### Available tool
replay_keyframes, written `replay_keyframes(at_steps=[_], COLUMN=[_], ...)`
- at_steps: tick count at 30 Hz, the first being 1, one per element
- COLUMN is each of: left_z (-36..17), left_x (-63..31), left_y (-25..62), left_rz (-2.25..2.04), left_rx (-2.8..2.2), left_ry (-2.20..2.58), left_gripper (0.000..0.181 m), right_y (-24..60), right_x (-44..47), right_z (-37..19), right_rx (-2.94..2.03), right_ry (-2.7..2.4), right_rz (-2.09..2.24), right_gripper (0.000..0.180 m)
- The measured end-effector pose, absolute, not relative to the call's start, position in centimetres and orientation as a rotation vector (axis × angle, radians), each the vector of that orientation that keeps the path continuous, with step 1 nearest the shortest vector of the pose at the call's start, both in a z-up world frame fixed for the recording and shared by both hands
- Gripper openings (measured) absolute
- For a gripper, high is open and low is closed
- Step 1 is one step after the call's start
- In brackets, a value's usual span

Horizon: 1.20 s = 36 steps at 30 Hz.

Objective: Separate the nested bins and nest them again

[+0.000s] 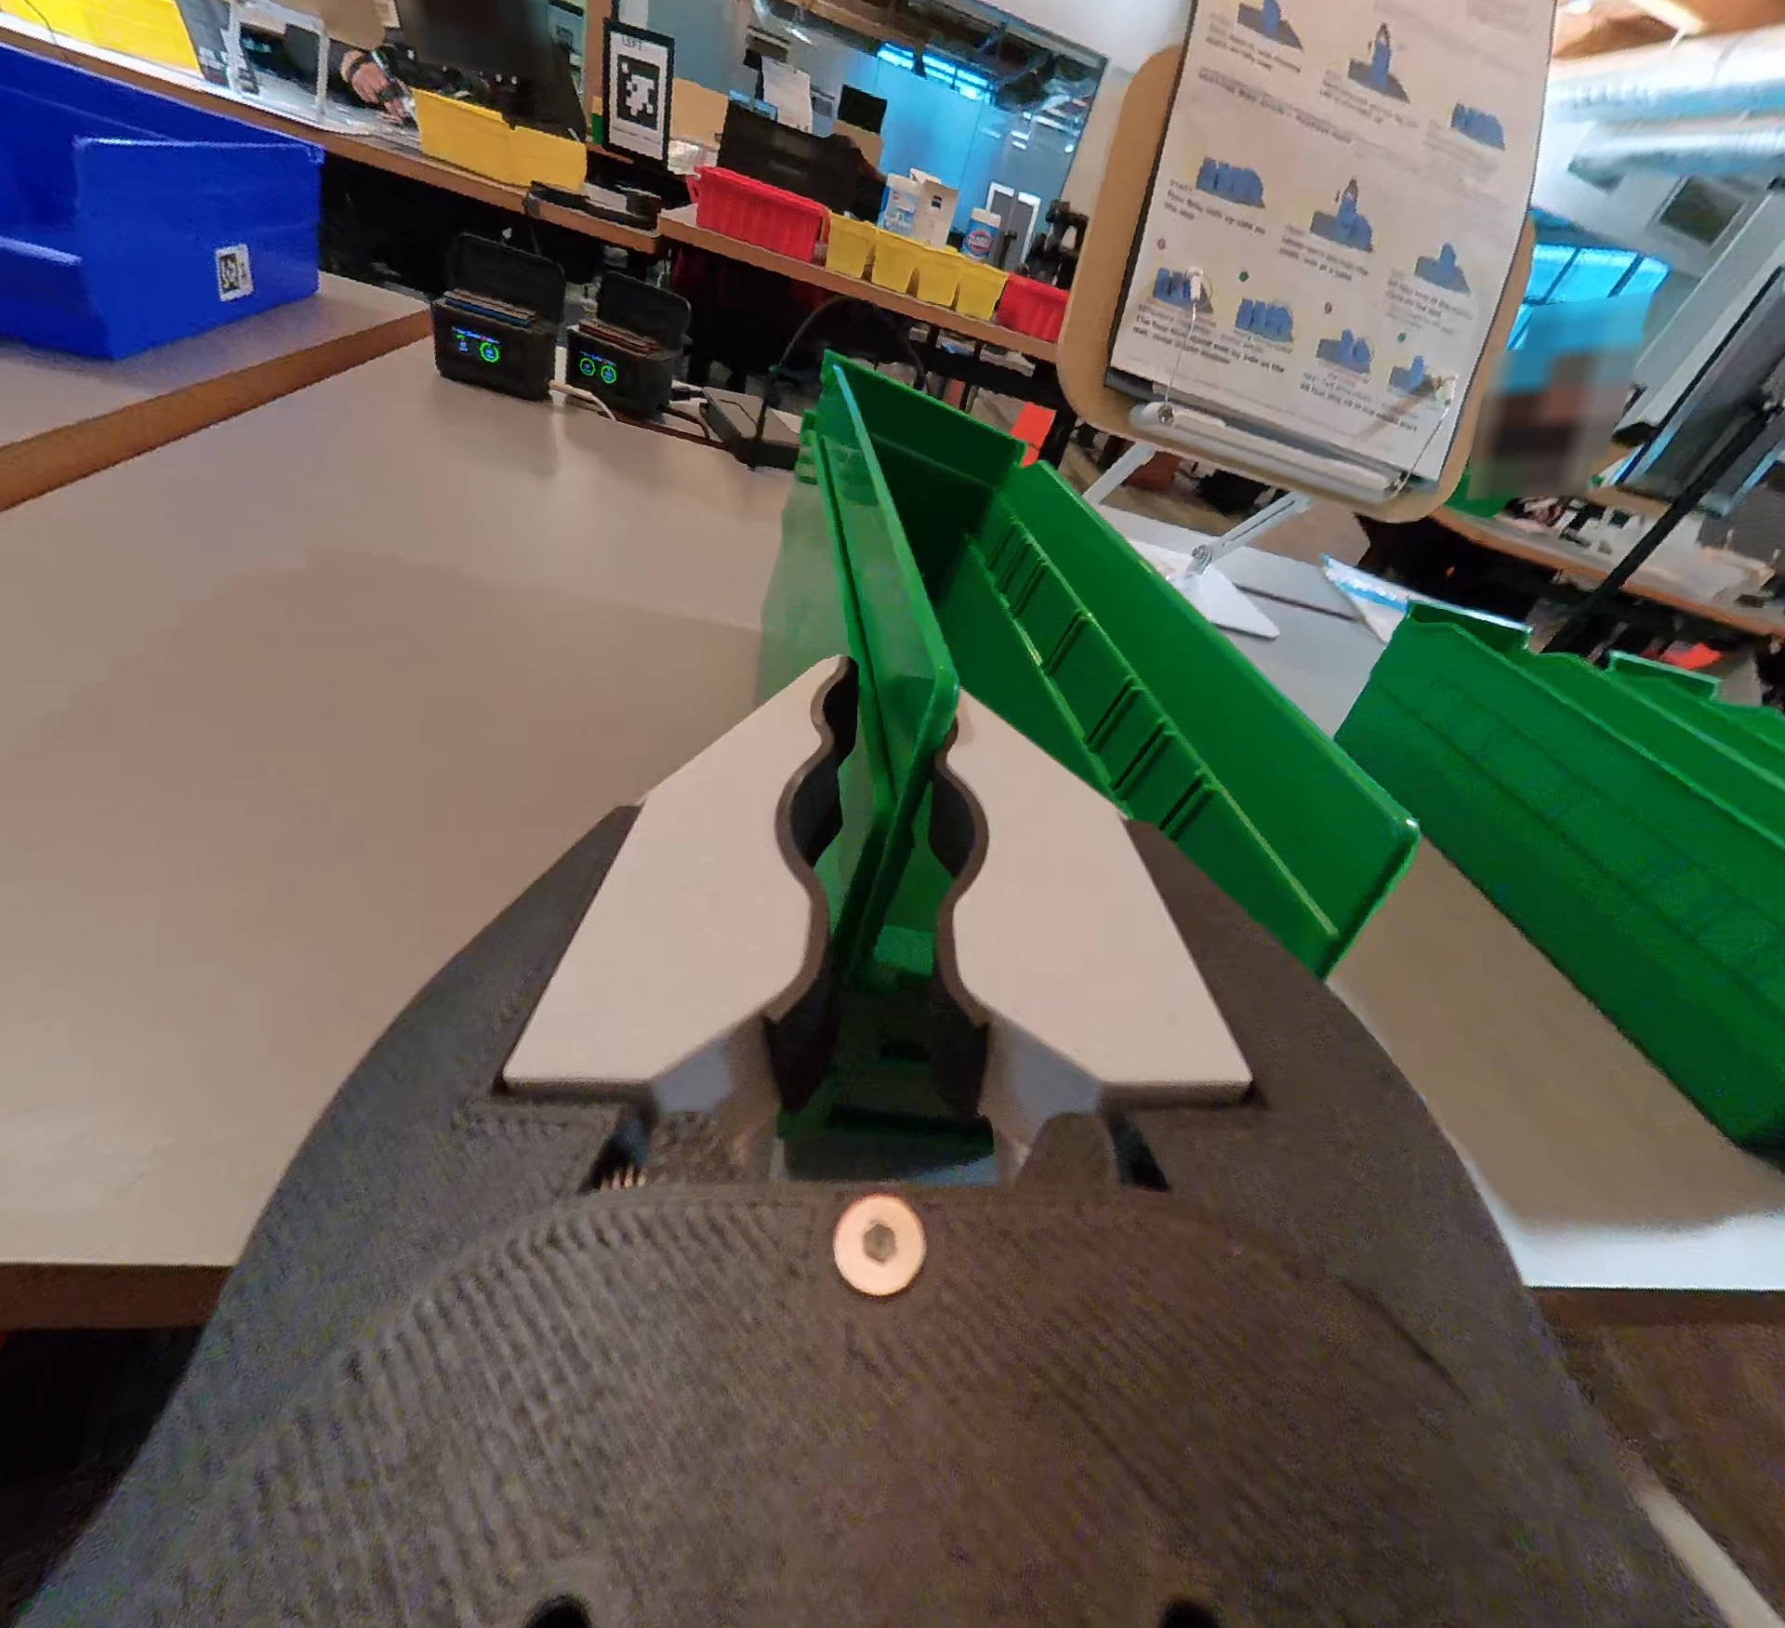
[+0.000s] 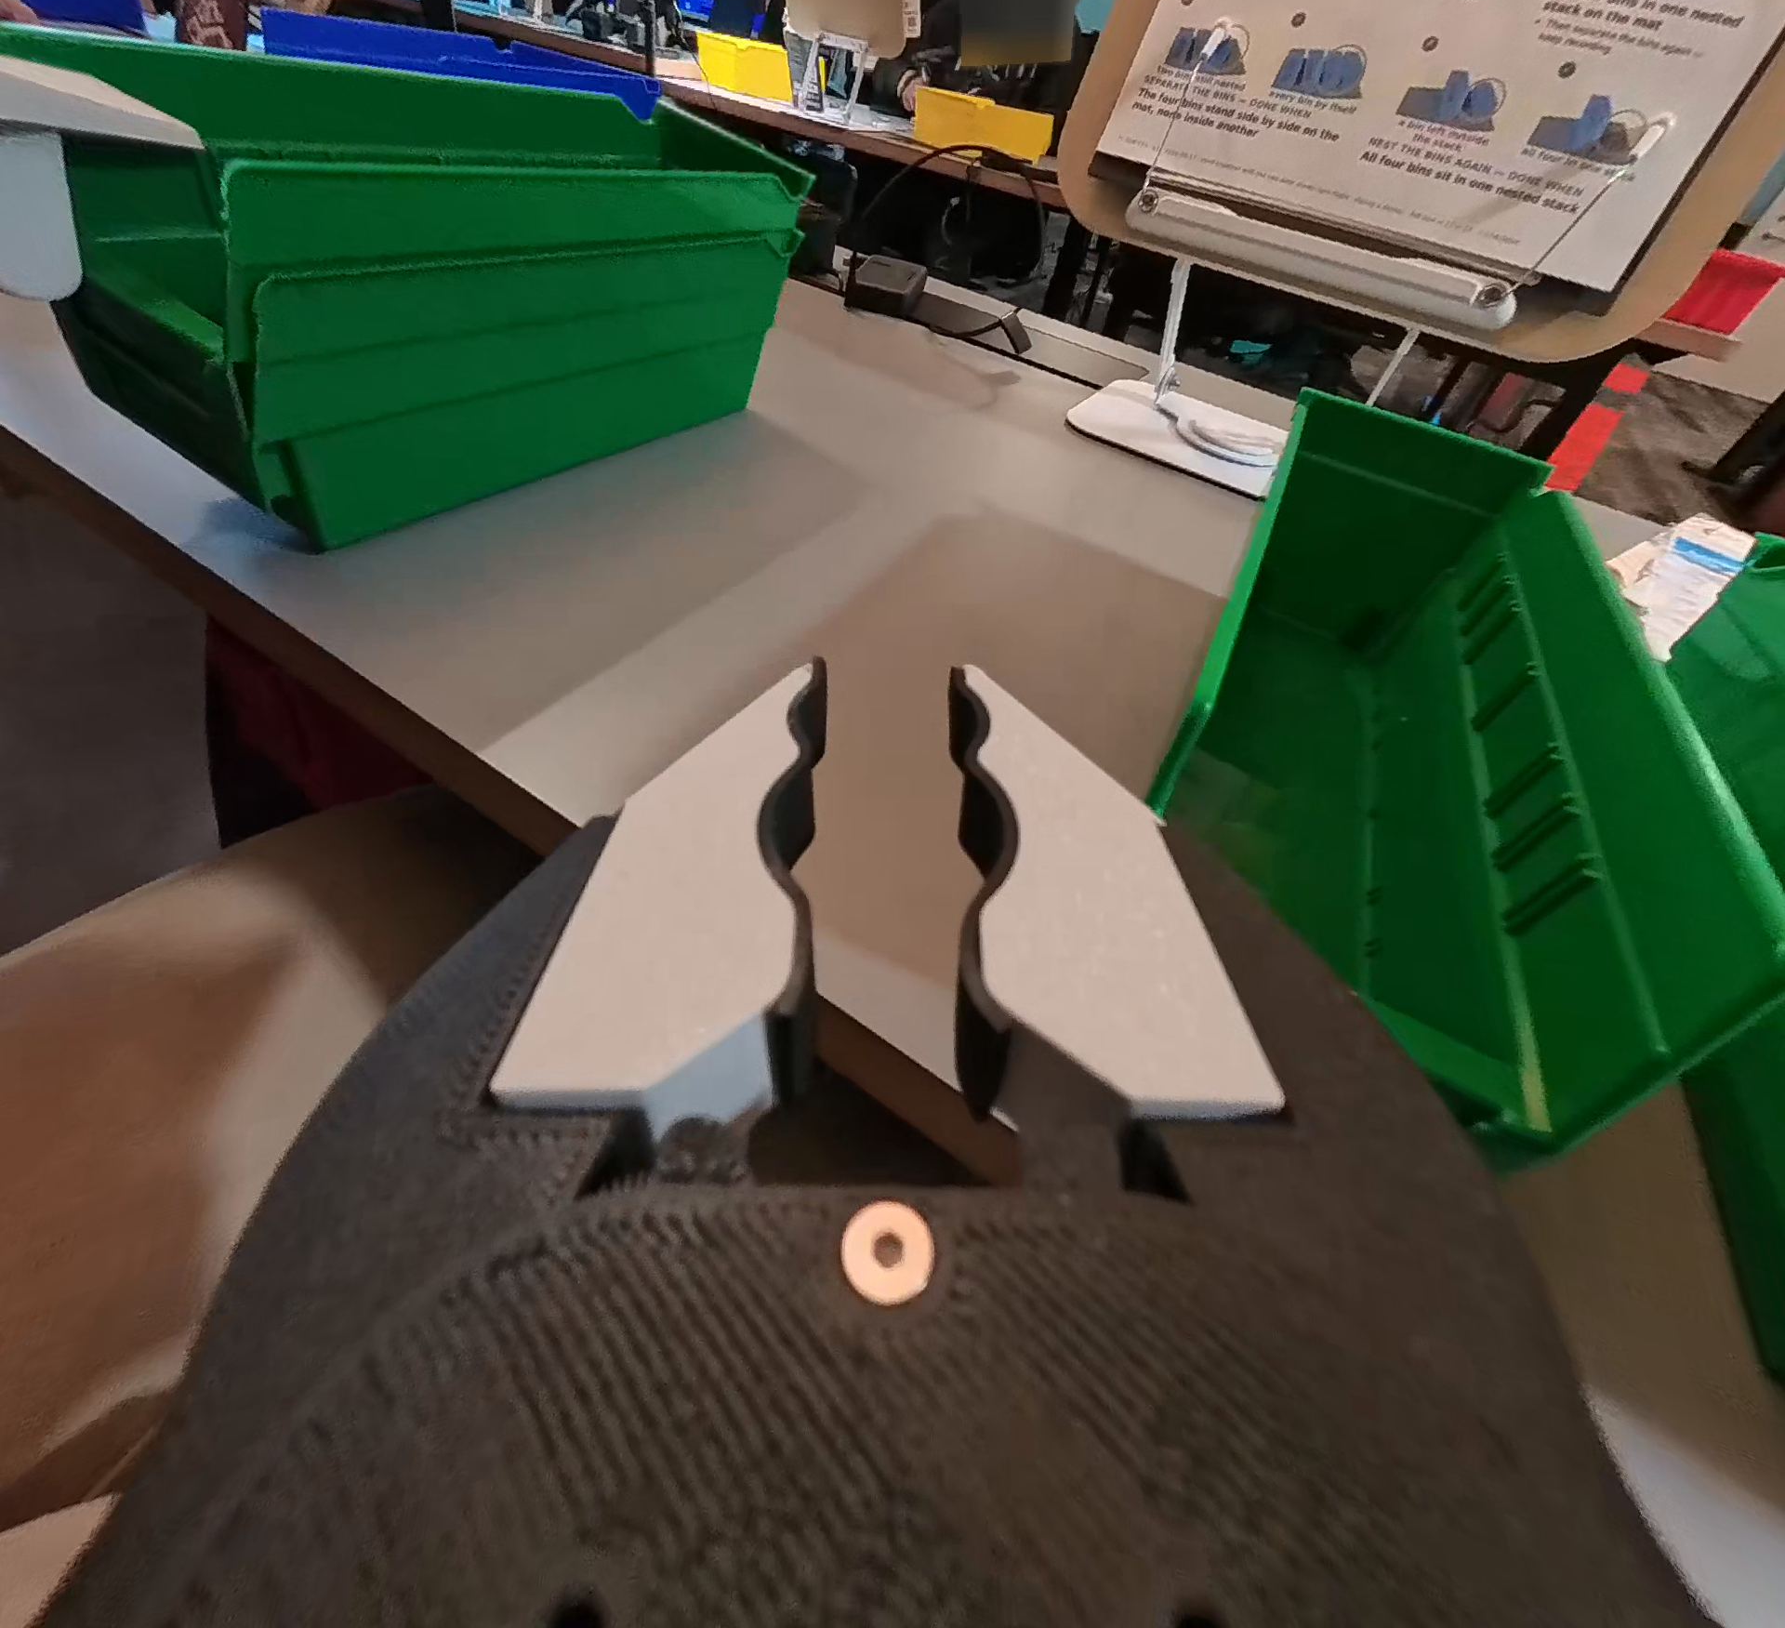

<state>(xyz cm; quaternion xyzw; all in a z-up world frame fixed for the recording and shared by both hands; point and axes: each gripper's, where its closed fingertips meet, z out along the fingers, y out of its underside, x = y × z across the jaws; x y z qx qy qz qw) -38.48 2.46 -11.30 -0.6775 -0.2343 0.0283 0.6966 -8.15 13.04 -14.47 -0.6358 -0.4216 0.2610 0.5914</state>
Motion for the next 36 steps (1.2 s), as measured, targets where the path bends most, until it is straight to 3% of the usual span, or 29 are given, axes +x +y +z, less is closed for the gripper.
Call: replay_keyframes(at_steps=[1,24,36], left_z=[-11.2,-7.0,-8.2], left_x=[-38.6,-36.8,-37.1], left_y=[2.4,1.8,2.1], left_rz=[0.059,-0.089,-0.152], left_rx=[-1.502,-1.326,-1.343], left_ry=[-0.526,-0.413,-0.501], left_gripper=[0.008,0.01,0.008], right_y=[13.1,13.0,12.9], right_x=[-8.1,-8.3,-8.3], right_z=[-14.5,-14.9,-15.0], right_rx=[-1.483,-1.498,-1.5], right_ry=[-0.977,-0.991,-0.996], right_rz=[0.61,0.604,0.603], right_gripper=[0.024,0.024,0.024])
